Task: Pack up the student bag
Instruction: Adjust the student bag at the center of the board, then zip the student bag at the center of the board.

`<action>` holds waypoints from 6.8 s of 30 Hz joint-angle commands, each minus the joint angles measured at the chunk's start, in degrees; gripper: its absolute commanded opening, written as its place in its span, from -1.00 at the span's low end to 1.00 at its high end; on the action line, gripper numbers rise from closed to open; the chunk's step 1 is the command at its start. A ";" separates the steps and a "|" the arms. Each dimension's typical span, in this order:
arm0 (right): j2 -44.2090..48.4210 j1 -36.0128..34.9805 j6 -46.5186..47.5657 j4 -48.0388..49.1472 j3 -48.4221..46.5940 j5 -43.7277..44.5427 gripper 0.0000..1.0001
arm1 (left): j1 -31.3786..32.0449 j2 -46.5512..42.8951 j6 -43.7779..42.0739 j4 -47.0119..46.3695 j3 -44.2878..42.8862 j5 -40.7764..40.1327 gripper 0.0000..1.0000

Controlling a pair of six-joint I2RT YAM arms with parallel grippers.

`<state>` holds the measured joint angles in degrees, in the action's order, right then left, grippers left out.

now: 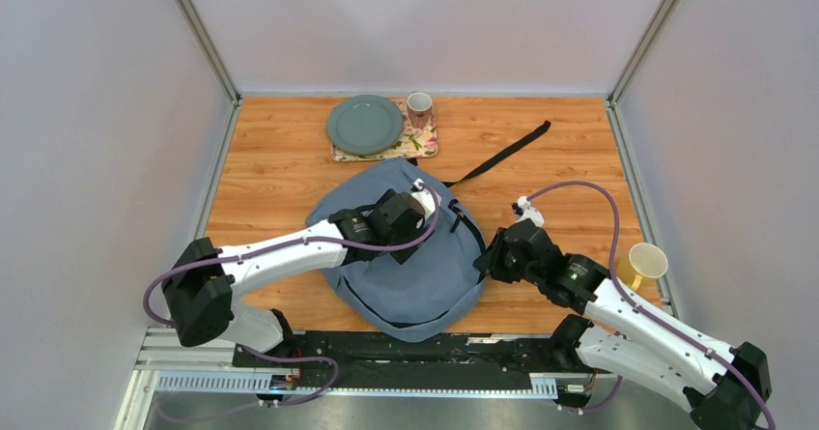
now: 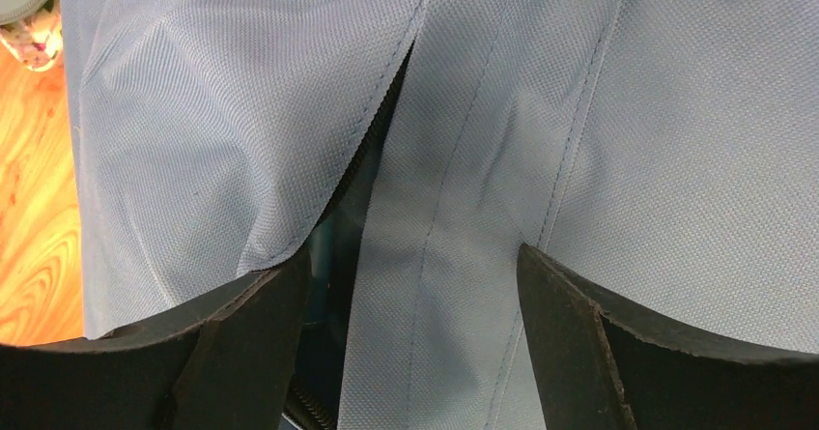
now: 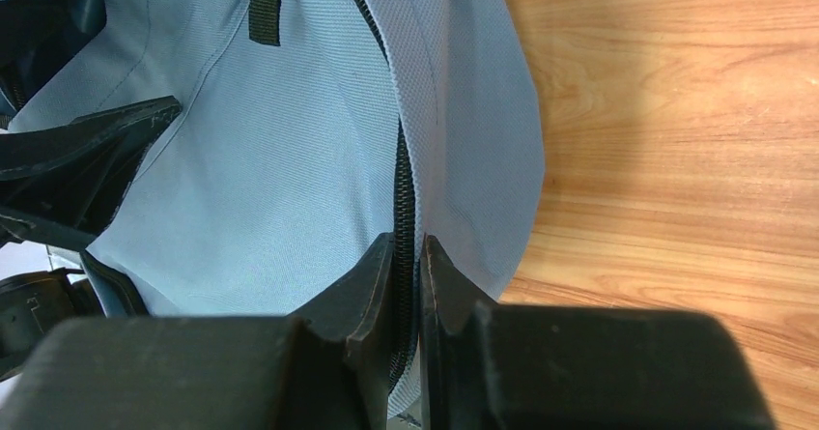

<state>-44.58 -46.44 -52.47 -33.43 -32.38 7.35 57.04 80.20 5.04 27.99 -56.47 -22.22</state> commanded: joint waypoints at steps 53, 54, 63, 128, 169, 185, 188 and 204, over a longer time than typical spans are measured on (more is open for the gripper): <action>-27.89 4.86 13.69 14.08 -30.89 -5.66 -0.37 | -0.35 -20.52 2.96 -5.93 6.63 18.88 -1.00; -29.93 5.21 14.58 15.23 -31.86 -8.82 -0.36 | -0.35 -20.53 2.96 -5.75 6.63 18.44 -1.00; -42.43 5.74 18.45 24.63 -36.62 -31.52 -0.44 | -0.26 -20.96 3.58 -6.45 7.16 18.09 -1.00; -19.67 7.68 26.19 5.83 -24.75 -28.27 0.38 | -0.35 -47.07 35.13 19.29 17.10 2.53 0.61; -26.78 -3.22 24.69 5.04 -31.16 -22.21 0.44 | -0.35 -53.65 43.48 4.10 34.05 -0.72 0.48; -41.37 -15.00 31.37 3.02 -44.07 -8.42 0.38 | -0.35 -59.72 44.53 -2.23 38.97 -1.43 -0.81; -44.01 -16.05 33.65 3.19 -46.62 -7.80 0.34 | -0.35 -61.57 44.80 -2.32 39.68 -1.78 -0.95; -61.05 -17.90 42.36 1.27 -61.48 -12.37 0.21 | -0.35 -65.26 44.53 -1.01 40.65 -2.04 -1.00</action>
<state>-101.41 -63.64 -13.19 -31.31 -88.99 -3.97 56.99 15.16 49.19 29.02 -15.35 -21.76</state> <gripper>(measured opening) 0.609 0.008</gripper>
